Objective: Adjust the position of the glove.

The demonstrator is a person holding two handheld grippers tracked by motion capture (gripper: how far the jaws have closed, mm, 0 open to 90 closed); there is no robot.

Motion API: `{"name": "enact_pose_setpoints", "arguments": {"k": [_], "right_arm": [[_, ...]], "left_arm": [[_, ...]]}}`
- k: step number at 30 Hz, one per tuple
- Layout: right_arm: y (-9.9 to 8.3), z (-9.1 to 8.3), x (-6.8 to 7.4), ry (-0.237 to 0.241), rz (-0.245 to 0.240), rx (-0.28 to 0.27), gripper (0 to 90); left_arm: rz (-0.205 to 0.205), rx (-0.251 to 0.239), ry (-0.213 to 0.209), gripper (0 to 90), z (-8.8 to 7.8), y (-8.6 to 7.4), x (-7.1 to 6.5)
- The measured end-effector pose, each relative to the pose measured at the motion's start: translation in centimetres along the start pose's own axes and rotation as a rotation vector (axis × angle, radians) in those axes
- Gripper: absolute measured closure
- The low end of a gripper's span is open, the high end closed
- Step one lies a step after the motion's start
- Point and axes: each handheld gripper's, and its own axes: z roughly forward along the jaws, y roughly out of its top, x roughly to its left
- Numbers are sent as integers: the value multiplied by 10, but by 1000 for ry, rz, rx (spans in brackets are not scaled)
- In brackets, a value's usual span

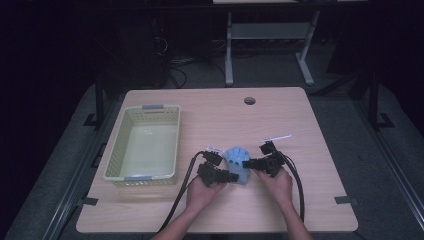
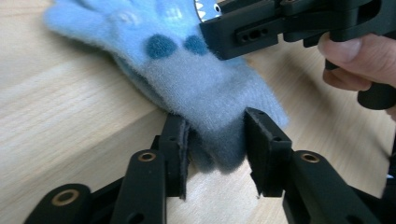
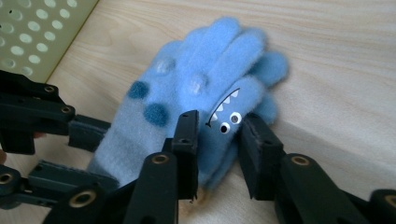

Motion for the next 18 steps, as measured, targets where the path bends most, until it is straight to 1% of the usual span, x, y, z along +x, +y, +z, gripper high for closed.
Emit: {"name": "enact_pose_setpoints", "arguments": {"k": [1, 3, 4, 5, 6, 7, 8, 10, 12, 14, 18], "right_arm": [[0, 1, -1, 11, 13, 2, 742], [-1, 1, -1, 14, 18, 1, 754], [-1, 2, -2, 25, 20, 3, 776], [-1, 2, -2, 27, 20, 3, 783], [-1, 2, -2, 30, 21, 2, 792], [-1, 2, -3, 37, 31, 4, 799], [-1, 2, -3, 37, 31, 4, 799], [-2, 2, -6, 58, 45, -5, 811], [-2, 2, -7, 69, 56, -9, 815], [-2, 2, -7, 70, 58, -8, 815], [-2, 1, -9, 80, 71, -10, 820]], "left_arm": [[-4, 1, -6, 647, 1, 0, 1], [-10, 3, -15, 654, 1, 1, 2], [-22, 5, -24, 668, 1, 1, 3], [-37, 3, -34, 673, 1, 1, 4], [-40, 4, -39, 677, 1, 1, 5], [-40, 4, -39, 681, 1, 1, 5], [-42, 1, -44, 681, 1, 1, 6], [-38, -3, -42, 688, 1, 1, 5], [-34, -6, -42, 690, 2, 1, 5], [-42, -8, -49, 690, 2, 1, 5], [-44, -11, -55, 691, 2, 0, 6]]}}
